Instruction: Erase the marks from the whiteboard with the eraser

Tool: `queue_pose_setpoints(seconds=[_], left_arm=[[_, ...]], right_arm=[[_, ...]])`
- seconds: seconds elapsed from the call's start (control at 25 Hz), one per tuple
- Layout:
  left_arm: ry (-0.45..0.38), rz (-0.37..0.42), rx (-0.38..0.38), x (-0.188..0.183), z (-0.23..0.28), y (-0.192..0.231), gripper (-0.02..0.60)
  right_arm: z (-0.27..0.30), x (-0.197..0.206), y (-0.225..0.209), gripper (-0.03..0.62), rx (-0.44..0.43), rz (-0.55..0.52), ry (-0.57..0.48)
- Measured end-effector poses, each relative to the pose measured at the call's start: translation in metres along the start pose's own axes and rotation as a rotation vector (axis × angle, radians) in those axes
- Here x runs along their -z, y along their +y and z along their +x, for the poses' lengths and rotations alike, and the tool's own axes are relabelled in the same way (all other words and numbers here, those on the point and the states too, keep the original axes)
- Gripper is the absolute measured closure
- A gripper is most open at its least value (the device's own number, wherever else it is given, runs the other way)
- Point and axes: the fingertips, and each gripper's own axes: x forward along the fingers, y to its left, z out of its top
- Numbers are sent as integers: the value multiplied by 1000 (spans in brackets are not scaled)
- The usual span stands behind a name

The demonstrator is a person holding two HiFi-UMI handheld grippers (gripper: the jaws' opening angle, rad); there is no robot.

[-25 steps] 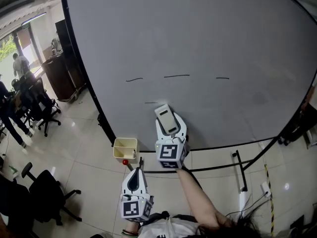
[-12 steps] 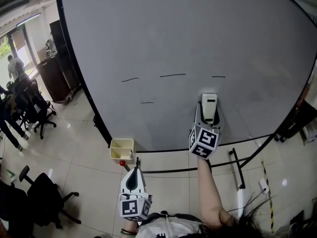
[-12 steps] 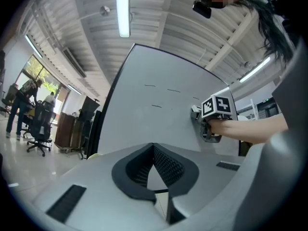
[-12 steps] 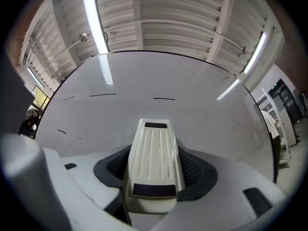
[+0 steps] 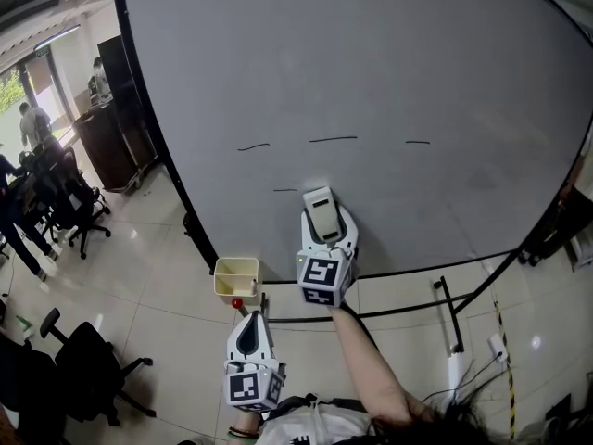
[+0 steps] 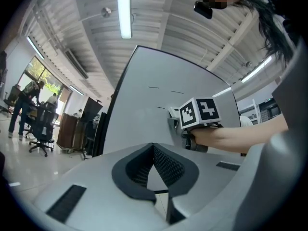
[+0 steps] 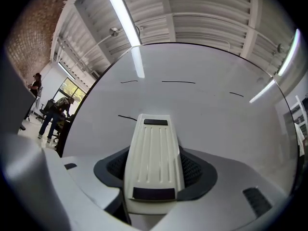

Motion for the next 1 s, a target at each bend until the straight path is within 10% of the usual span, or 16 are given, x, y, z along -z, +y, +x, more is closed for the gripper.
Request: queue_pose_setpoints(seconds=[0.28,0.64,1.0], left_arm=[[28,9,26,6,-11,1,586],[53,30,153,21,-54,-67,586],[106,30,199,44,-173,-158,586]], right_arm=[[-39,3,-11,316,-82,59,35],[-229,116,-25,313,-156,217,279],[-393,111,-33,318,-205,217,335]])
